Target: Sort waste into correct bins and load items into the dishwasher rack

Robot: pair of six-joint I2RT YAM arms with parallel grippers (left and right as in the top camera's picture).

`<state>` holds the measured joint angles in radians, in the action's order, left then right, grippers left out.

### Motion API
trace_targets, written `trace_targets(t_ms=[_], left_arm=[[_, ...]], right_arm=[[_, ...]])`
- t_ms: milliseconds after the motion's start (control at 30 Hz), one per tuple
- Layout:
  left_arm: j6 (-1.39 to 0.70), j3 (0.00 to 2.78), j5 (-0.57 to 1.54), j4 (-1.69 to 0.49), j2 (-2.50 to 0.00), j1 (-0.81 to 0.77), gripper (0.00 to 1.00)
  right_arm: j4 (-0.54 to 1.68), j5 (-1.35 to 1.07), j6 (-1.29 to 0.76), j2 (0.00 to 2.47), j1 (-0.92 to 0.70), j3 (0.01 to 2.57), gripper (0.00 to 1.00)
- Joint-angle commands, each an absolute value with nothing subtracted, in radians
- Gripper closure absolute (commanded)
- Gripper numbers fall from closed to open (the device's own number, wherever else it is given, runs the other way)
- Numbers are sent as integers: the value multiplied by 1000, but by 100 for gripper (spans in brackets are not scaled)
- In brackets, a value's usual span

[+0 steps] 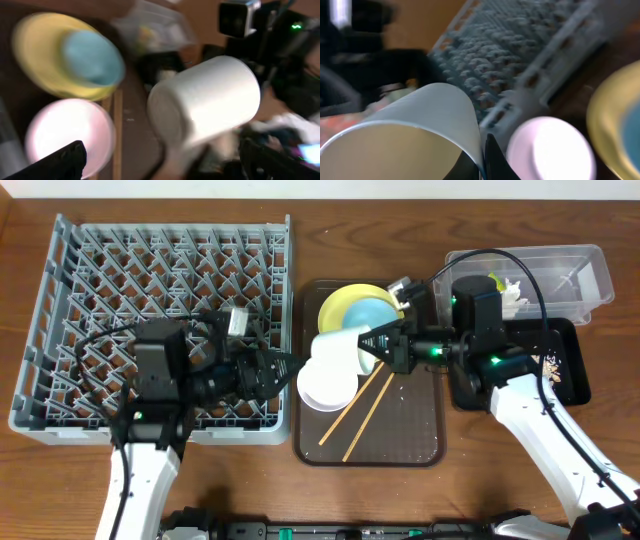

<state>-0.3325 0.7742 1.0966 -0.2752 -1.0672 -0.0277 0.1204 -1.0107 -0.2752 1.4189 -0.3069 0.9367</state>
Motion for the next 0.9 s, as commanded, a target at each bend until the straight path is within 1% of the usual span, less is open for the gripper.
trace_targets(t_ms=[0, 200, 400, 533, 700, 867], left_arm=[[-437, 791, 1356, -208, -1123, -27, 1], [-530, 791, 1485, -71, -1185, -75, 1], [-617, 791, 1511, 29, -1190, -147, 0], [-723, 791, 1512, 148, -1190, -200, 9], [-835, 791, 1511, 273, -1190, -258, 17], [-845, 791, 1497, 302, -1190, -279, 22]], right_arm=[[81, -1161, -262, 1426, -336, 950, 99], [5, -1204, -284, 1426, -348, 950, 99], [-48, -1203, -296, 1426, -351, 950, 99], [-84, -1202, -300, 1426, -351, 950, 99], [-98, -1201, -299, 1426, -351, 950, 99], [-97, -1201, -299, 1426, -351, 950, 99]])
